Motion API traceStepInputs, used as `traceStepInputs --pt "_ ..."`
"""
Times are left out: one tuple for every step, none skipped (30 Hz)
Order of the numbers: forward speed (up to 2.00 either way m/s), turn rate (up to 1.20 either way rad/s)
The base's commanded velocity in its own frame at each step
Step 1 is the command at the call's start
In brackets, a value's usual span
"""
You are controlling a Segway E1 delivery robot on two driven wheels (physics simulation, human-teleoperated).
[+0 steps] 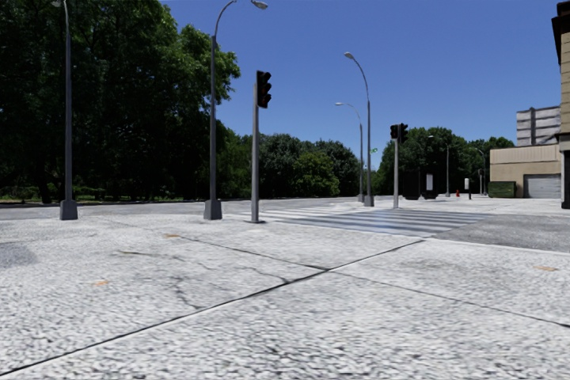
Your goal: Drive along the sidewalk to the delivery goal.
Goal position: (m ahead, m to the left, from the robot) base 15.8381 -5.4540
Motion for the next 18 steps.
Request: traceStepInputs --pt "2.0 0.0" --pt "2.0 0.0" --pt "2.0 0.0" --pt "2.0 0.0" --pt "2.0 0.0" --pt "2.0 0.0" --pt "2.0 0.0" --pt "2.0 0.0" --pt "2.0 0.0" --pt "2.0 0.0" --pt "2.0 0.0" --pt "2.0 0.0" --pt "2.0 0.0" --pt "2.0 0.0" --pt "2.0 0.0" --pt "2.0 0.0" --pt "2.0 0.0" --pt "2.0 0.0"
